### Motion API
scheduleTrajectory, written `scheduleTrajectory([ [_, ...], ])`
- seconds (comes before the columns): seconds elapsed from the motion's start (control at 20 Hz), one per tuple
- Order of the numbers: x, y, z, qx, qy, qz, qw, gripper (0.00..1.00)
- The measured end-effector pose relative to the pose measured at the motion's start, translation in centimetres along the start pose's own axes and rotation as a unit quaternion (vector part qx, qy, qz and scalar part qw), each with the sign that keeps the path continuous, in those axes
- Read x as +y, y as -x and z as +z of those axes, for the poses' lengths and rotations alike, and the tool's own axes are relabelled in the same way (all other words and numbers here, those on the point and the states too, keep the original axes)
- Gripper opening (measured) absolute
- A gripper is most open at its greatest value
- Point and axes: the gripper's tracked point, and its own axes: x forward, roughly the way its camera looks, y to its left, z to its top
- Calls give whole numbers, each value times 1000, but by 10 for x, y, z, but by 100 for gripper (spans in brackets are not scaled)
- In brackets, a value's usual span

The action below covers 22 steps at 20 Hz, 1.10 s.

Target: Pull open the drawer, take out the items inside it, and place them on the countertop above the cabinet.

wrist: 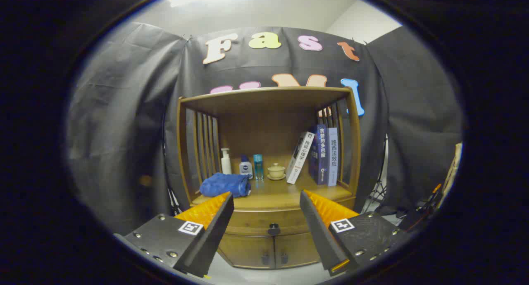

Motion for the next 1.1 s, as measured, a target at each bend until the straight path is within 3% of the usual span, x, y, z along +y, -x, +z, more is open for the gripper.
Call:
scheduleTrajectory([
  [1.1,-36,-19,-18,5,-9,-13,1000,96],
])
